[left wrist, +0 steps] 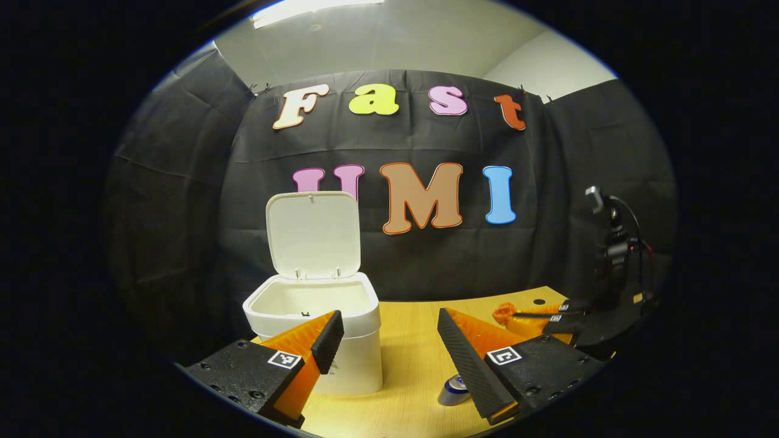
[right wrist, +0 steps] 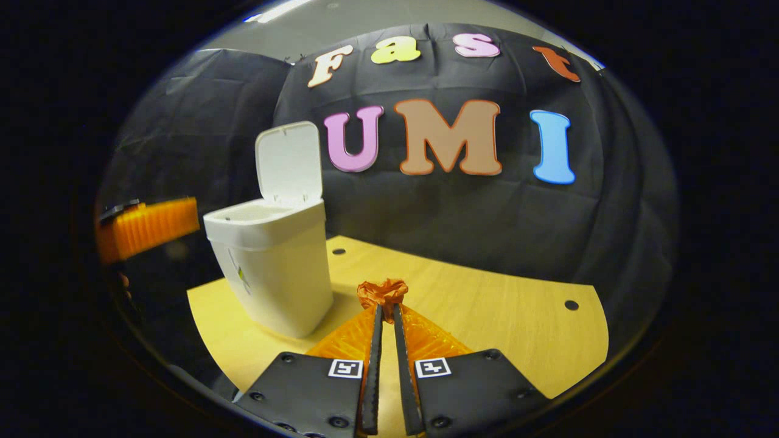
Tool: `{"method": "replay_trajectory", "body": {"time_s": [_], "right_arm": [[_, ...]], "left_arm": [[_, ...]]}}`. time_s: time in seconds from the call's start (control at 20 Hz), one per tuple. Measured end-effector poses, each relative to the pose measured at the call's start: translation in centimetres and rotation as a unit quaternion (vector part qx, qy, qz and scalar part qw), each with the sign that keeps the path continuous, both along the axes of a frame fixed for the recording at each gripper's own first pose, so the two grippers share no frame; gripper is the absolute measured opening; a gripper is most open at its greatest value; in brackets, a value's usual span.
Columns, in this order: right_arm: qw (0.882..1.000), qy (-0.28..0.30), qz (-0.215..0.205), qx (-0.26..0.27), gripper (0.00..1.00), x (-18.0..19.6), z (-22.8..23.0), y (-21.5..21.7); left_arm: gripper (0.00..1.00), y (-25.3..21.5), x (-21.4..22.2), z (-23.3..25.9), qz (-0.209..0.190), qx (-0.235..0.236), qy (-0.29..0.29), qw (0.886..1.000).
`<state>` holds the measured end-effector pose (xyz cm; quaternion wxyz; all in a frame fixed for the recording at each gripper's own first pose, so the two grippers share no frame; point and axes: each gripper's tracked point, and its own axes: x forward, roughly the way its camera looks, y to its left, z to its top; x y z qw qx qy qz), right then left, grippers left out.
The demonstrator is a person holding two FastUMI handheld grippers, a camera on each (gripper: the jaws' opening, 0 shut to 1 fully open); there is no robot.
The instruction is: Press the lid of the desktop garbage bin to open it, pick up the crumpled paper on the desktop and throw it into the bin, then pick up the pop can on the desktop and drop it into the bin, and finally close the garbage bin lid.
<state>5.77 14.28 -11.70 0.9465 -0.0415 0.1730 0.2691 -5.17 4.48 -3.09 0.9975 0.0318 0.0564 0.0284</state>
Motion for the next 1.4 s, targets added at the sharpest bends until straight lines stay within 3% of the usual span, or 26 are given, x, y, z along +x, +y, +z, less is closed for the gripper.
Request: {"method": "replay_trajectory", "body": {"time_s": [0.25, 0.3, 0.35, 0.55, 1.1, 1.25, 1.4], "right_arm": [[0.997, -0.056, 0.030, 0.044, 0.17, 1.2, 7.1, 4.7], [0.996, -0.064, 0.034, 0.048, 0.17, 1.5, 8.3, 5.5], [0.996, -0.071, 0.038, 0.049, 0.17, 1.9, 9.1, 6.5], [0.992, -0.094, 0.070, 0.047, 0.16, 2.4, 11.0, 11.1], [0.989, -0.035, 0.142, 0.006, 0.17, 3.9, 6.4, 23.4], [0.990, -0.016, 0.137, -0.017, 0.18, 4.5, 4.5, 23.8], [0.990, -0.007, 0.140, -0.022, 0.50, 4.0, 3.7, 24.7]], "left_arm": [[0.94, 2.3, 0.0, -0.5, 0.010, -0.011, 0.001, 1.000], [0.99, 2.7, 0.0, -0.7, 0.011, -0.013, 0.003, 1.000], [0.94, 3.2, -0.1, -0.9, 0.013, -0.015, 0.005, 1.000], [0.94, 4.9, 0.0, -1.4, 0.015, -0.023, 0.010, 1.000], [0.94, 9.5, -0.2, -3.1, 0.027, -0.041, 0.025, 0.998], [0.95, 10.5, -0.4, -3.4, 0.031, -0.045, 0.028, 0.998], [0.95, 10.8, -0.4, -3.8, 0.030, -0.049, 0.032, 0.998]]}}
